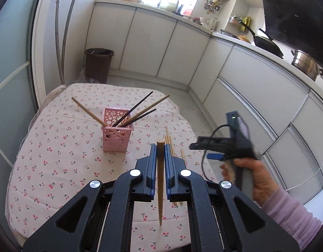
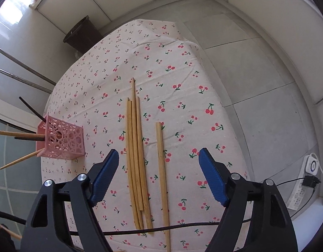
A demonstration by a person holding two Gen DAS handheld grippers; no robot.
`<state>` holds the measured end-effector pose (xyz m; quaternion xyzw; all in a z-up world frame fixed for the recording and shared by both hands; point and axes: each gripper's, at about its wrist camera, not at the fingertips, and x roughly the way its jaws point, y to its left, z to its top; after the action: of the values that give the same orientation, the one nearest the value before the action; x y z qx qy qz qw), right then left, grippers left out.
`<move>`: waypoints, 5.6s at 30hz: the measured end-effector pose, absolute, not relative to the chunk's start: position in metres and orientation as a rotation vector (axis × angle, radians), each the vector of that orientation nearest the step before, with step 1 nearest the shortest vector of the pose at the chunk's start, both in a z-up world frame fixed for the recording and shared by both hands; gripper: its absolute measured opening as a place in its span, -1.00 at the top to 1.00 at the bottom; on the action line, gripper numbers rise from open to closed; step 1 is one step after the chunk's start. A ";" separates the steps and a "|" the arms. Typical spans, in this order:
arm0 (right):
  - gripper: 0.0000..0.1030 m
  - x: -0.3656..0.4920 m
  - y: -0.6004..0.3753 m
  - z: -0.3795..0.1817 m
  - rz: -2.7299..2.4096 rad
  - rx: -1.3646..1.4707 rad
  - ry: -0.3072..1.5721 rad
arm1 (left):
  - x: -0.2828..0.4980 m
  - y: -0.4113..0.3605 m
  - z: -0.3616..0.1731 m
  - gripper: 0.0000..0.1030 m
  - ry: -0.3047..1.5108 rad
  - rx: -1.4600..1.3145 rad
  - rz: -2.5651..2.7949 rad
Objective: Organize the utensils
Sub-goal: 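Lift the wooden chopstick with the left tool while the right tool grasps another, then carry both chopsticks over the pink basket and open both tools, then lower both tools back to the chopstick row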
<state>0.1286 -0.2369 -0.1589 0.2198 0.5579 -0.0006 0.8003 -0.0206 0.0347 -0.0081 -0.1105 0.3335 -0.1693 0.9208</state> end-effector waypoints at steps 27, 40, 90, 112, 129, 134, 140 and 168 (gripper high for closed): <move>0.85 0.166 -0.201 -0.190 -0.015 0.290 1.196 | -0.023 0.044 0.006 0.87 0.661 -0.234 -0.359; 0.85 0.124 -0.203 -0.104 0.102 0.330 1.016 | -0.027 0.050 0.015 0.87 0.634 -0.251 -0.341; 0.85 0.096 -0.159 0.102 0.348 0.402 0.496 | 0.101 0.105 0.057 0.50 0.466 -0.348 -0.014; 0.85 0.130 -0.114 0.075 0.297 0.375 0.504 | 0.072 0.143 0.070 0.31 0.499 -0.465 0.024; 0.11 0.108 -0.093 0.028 0.296 0.204 0.634 | 0.064 0.099 0.052 0.10 0.586 -0.285 -0.032; -0.03 0.091 -0.106 0.022 0.248 0.164 0.642 | 0.059 0.086 0.046 -0.04 0.609 -0.233 -0.038; -0.25 0.071 -0.119 0.018 0.159 0.115 0.626 | 0.055 0.071 0.034 -0.23 0.649 -0.201 -0.041; -0.87 0.000 -0.271 0.019 -0.119 0.338 0.638 | 0.050 -0.030 -0.079 -0.79 1.025 0.037 -0.282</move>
<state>0.0005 -0.2711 0.0189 0.1654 0.3121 -0.0584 0.9337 0.0501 -0.0304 -0.0794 0.0177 0.4885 -0.1343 0.8620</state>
